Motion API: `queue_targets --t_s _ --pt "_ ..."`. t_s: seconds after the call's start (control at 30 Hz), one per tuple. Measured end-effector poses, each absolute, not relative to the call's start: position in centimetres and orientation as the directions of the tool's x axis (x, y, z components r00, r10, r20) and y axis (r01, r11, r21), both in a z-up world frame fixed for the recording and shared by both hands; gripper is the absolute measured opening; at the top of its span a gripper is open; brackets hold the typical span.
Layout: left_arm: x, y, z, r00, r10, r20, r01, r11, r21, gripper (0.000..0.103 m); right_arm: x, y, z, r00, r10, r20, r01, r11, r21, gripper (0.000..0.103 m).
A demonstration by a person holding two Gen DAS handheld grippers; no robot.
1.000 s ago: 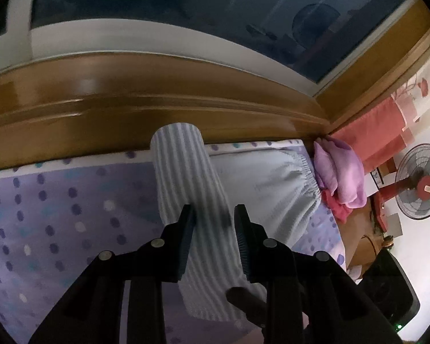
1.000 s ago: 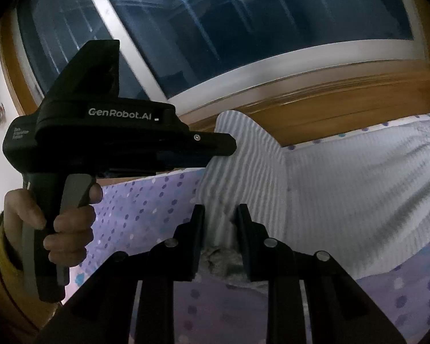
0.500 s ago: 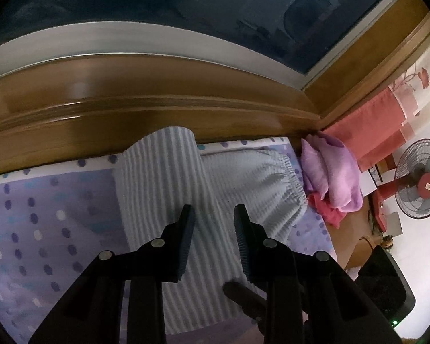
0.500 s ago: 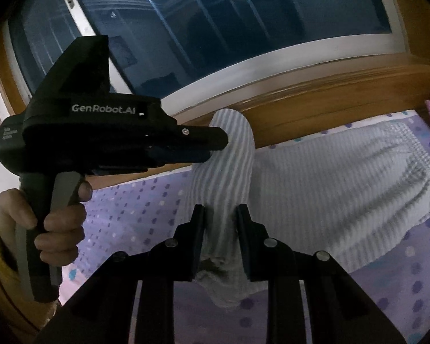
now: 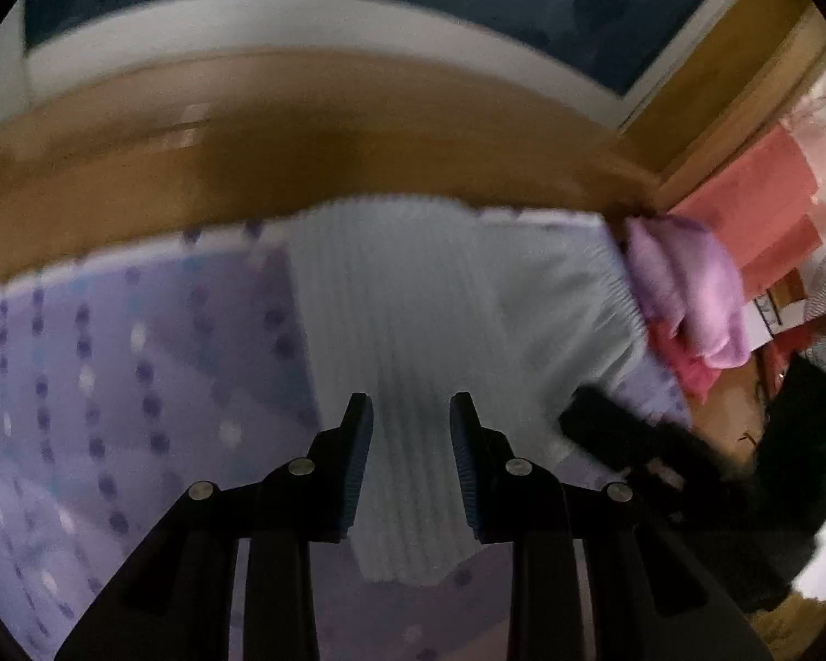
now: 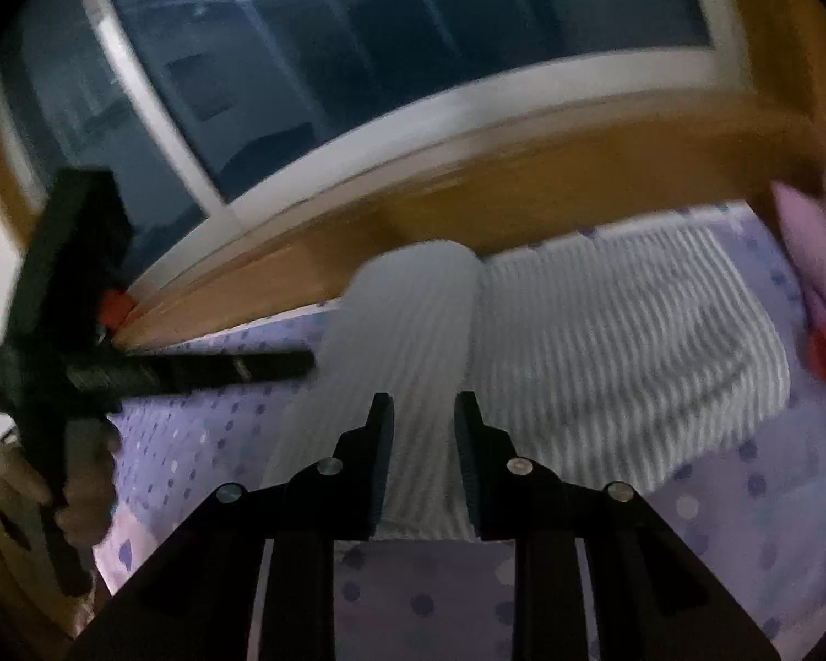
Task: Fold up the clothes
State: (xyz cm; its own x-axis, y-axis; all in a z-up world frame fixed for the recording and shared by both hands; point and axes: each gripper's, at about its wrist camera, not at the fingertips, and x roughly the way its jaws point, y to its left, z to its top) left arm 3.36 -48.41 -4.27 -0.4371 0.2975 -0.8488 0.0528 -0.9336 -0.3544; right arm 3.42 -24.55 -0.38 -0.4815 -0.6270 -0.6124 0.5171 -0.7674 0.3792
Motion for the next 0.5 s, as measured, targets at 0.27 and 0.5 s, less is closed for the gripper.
queue_targets --t_s 0.27,0.5 --pt "4.1 -48.0 -6.8 -0.422 0.278 -0.863 0.139 -0.921 -0.365 0.031 2.9 -28.3 -3.2 -0.379 -0.596 -0.708 0.622 -0.73 0.282 0.022" --pt "4.0 -46.3 -6.6 -0.418 0.215 -0.883 0.101 -0.954 -0.281 0.036 2.0 -27.8 -4.0 -0.35 -0.622 -0.701 0.634 -0.708 0.311 0.022"
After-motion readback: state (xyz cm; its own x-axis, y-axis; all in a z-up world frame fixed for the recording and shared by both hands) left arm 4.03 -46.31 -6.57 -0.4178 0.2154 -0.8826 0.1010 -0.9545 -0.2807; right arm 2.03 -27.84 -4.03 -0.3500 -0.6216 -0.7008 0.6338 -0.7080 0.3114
